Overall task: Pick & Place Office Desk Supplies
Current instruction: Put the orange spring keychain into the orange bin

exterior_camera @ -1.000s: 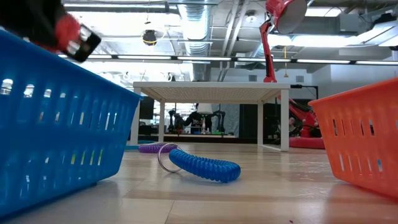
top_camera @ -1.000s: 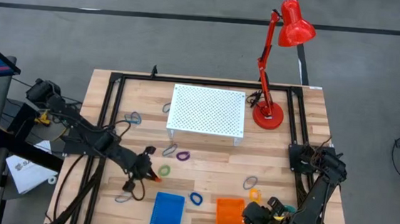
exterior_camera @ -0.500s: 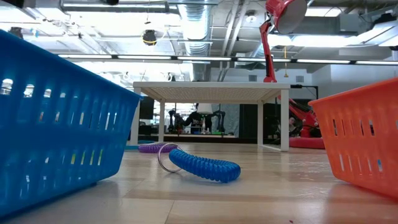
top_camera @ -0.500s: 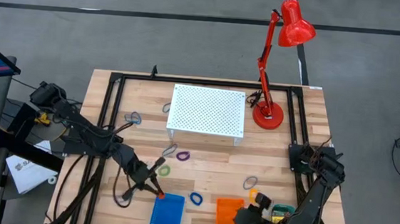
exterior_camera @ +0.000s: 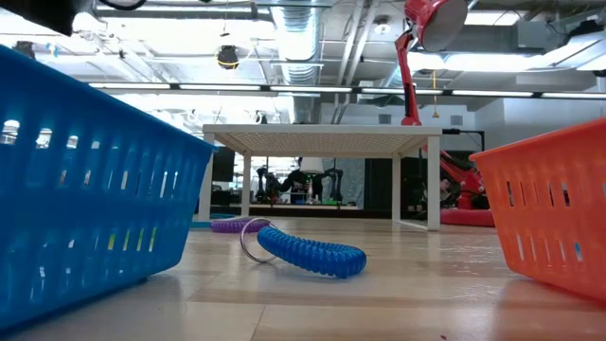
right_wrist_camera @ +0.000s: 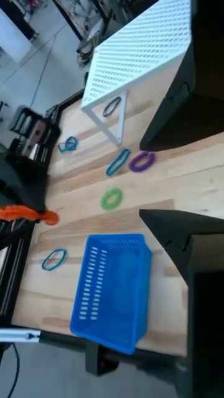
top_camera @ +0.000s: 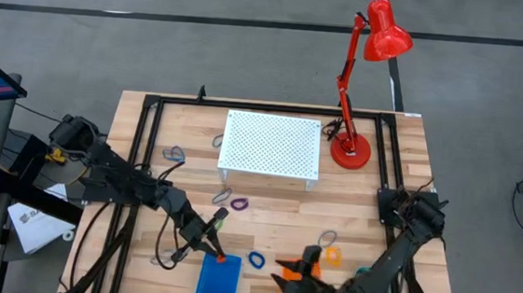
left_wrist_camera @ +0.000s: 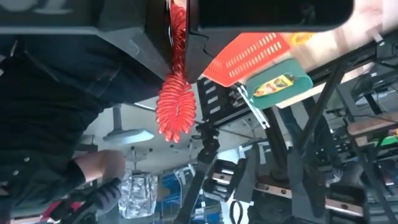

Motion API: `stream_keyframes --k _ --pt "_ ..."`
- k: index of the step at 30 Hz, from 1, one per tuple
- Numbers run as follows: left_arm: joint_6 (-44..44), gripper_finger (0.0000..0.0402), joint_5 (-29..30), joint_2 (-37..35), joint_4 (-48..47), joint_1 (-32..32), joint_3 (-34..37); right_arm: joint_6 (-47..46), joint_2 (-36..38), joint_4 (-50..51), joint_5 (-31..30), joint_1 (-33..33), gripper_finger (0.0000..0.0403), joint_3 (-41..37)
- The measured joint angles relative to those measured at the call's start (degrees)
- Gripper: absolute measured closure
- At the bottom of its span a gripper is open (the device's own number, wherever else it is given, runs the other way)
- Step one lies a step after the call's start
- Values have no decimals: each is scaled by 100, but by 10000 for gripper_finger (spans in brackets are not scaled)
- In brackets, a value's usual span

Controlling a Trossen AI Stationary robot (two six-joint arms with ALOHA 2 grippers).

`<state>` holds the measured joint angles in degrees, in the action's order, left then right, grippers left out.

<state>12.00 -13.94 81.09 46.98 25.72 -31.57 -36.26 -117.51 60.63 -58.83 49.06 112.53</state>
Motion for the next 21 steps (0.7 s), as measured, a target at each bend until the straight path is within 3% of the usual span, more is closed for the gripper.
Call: stream_keyframes --k 9,13,21 --pt "266 392 -4 799 -223 -42 -775 1756 4 -1788 83 -480 195 -422" --pt "294 392 -4 1000 -481 -42 -1019 2569 2 -2640 576 -613 189 -472" --pt "324 392 -140 1017 -442 -42 -1063 2727 6 -2801 1207 -762 195 -470"
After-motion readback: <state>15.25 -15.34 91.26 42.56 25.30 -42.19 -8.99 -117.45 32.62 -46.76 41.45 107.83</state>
